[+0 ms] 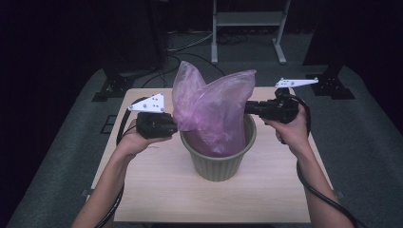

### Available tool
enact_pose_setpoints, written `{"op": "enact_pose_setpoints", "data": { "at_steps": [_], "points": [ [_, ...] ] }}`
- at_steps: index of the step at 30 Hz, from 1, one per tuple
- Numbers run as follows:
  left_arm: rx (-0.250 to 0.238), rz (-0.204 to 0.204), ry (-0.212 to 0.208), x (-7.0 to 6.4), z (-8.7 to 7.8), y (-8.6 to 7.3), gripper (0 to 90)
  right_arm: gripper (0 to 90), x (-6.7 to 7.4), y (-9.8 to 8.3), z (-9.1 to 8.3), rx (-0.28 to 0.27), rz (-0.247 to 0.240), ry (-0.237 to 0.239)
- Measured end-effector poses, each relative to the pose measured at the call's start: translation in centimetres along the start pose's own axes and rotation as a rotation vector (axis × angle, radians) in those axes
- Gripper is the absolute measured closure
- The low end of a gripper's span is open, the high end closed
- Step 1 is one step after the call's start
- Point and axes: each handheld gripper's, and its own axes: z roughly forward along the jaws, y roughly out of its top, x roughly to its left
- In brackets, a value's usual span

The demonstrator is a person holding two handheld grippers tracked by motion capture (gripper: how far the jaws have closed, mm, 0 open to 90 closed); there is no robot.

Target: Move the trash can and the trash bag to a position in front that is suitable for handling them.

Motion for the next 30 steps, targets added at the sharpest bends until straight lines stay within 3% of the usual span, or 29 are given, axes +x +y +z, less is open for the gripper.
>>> {"op": "enact_pose_setpoints", "data": {
  "at_steps": [6,7,8,15,21,23,30],
  "points": [
    [0.005,0.009,-0.010,0.1,0.4,0.4,88.6,69.2,1.4,0.4,1.7,0.040,-0.054,0.059],
    [0.010,0.012,-0.011,0.1,0.6,0.6,88.6,69.0,2.1,0.5,2.2,0.056,-0.075,0.095],
    [0.010,0.012,-0.011,0.1,0.6,0.6,88.6,69.0,2.1,0.5,2.2,0.056,-0.075,0.095],
    [0.014,0.019,-0.035,0.2,1.8,1.3,88.6,58.5,4.9,0.6,4.1,0.148,-0.196,0.233],
    [0.018,0.036,-0.062,-0.2,2.9,2.1,88.5,58.2,6.8,0.4,5.2,0.197,-0.283,0.250],
    [0.017,0.037,-0.065,-0.2,3.0,2.1,88.5,58.7,6.9,0.4,5.4,0.198,-0.289,0.252],
    [0.029,0.040,-0.072,-0.3,3.5,2.3,88.7,76.6,7.8,0.2,5.8,0.205,-0.299,0.238]
  ]
}}
